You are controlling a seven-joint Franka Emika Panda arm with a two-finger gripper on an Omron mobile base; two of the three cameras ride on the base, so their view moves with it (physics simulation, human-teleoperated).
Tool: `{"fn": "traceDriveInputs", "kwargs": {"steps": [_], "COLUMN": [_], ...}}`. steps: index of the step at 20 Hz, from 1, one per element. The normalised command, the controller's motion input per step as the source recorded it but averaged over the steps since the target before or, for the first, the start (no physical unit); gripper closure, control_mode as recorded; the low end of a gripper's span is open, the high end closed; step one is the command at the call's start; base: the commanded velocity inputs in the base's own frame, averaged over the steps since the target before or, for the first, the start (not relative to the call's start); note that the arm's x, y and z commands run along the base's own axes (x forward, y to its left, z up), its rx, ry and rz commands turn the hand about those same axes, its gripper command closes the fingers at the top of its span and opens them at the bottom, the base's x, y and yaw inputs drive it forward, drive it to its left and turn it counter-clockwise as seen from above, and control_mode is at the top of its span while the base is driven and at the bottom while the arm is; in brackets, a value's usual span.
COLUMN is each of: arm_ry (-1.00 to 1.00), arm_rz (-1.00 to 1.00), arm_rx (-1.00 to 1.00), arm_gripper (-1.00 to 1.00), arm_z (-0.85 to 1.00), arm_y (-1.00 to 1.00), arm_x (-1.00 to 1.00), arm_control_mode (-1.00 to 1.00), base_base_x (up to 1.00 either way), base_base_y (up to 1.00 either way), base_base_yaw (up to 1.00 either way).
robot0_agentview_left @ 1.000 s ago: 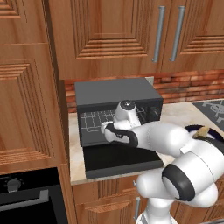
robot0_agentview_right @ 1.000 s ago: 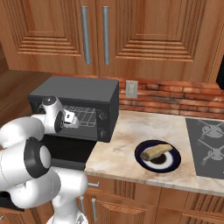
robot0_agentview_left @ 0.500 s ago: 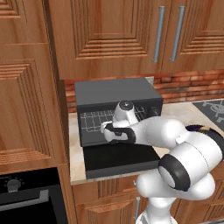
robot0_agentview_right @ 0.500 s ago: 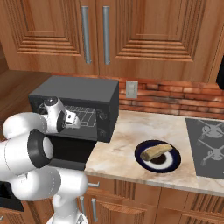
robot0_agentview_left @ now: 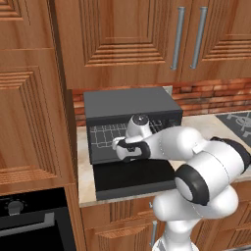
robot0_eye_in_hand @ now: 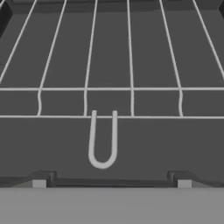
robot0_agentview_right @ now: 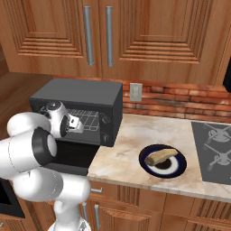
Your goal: Pull the toaster oven rack outwards. Pick up the baguette from the plate and place it on the toaster oven rack. Close the toaster oven door fully and set the temperature to the lowest setting.
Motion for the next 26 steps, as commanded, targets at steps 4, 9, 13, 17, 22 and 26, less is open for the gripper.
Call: {"fn": "traceDriveInputs", "kwargs": {"steps": [4,9,13,17,22,26], "arm_ry": [0.0,0.0,0.0,0.0,0.0,0.0], "arm_rz": [-0.01,-0.01,-0.01,-0.01,-0.01,0.0], "arm_rx": [0.0,-0.01,-0.01,-0.01,0.0,0.0], "arm_gripper": [-1.0,-1.0,-1.0,-1.0,-1.0,-1.0], "arm_z": [-0.07,-0.11,-0.08,-0.07,-0.02,-0.06], "arm_y": [0.03,0.08,0.08,0.09,0.02,0.0], "arm_x": [0.13,0.14,0.15,0.15,0.16,0.15], "arm_control_mode": [-1.0,-1.0,-1.0,-1.0,-1.0,-1.0], "base_base_x": [0.0,0.0,0.0,0.0,0.0,0.0], "base_base_y": [0.0,0.0,0.0,0.0,0.0,0.0], "base_base_yaw": [0.0,0.0,0.0,0.0,0.0,0.0]}}
